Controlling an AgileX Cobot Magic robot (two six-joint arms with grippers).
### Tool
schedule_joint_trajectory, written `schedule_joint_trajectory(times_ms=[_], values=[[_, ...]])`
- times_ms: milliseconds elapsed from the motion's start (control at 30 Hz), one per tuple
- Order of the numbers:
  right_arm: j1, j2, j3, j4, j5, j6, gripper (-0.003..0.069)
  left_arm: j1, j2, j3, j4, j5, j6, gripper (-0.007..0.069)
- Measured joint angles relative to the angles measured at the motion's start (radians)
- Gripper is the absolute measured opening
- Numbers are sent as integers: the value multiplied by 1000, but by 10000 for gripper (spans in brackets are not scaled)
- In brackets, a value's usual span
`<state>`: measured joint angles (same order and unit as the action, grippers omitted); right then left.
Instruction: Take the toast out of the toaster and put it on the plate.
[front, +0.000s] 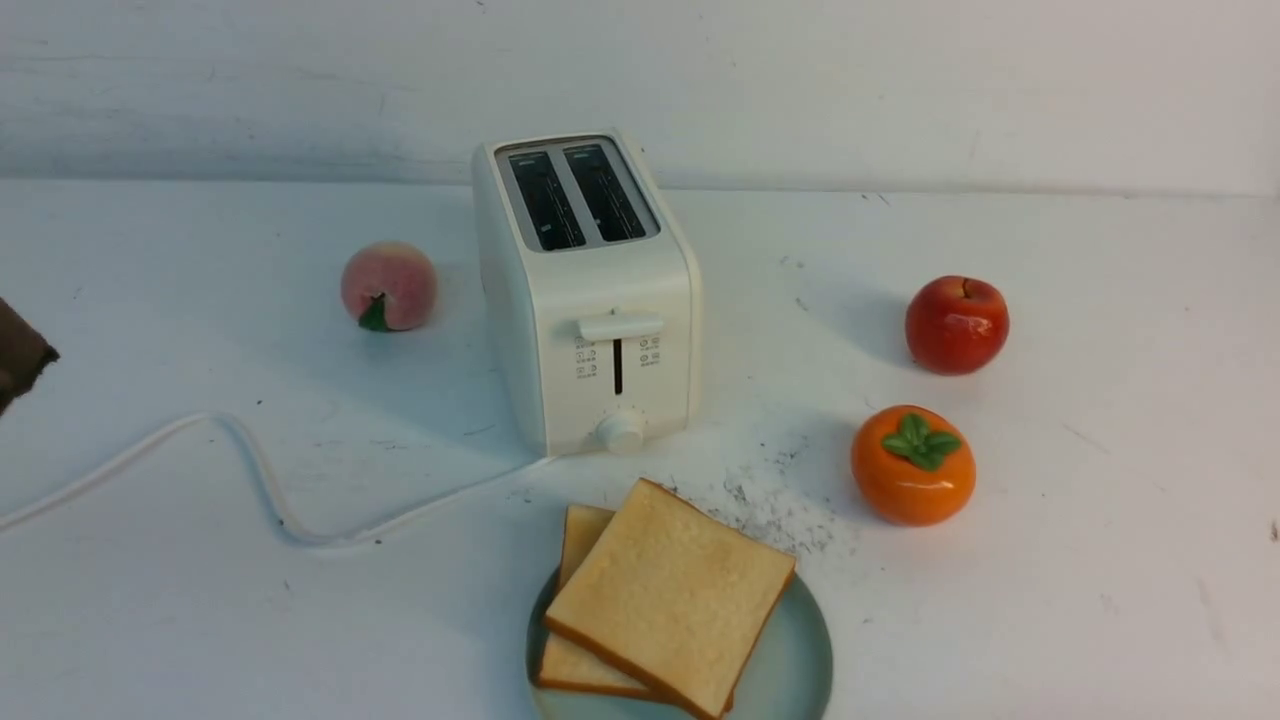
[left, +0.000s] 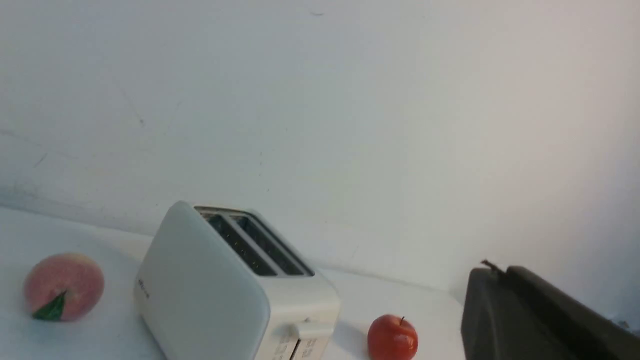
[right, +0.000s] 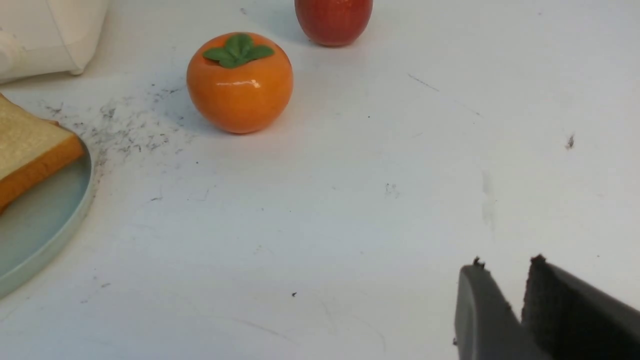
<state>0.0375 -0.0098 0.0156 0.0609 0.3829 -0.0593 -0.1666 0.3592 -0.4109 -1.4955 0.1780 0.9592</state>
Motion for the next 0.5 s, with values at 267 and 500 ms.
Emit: schedule_joint_trajectory(times_ms=[267, 500], values=[[0, 0, 0, 1, 0, 0, 155, 0, -97, 120, 771, 140, -373, -12], [0, 0, 0, 1, 0, 0, 165, 0, -183, 164, 1526, 324, -1192, -8]])
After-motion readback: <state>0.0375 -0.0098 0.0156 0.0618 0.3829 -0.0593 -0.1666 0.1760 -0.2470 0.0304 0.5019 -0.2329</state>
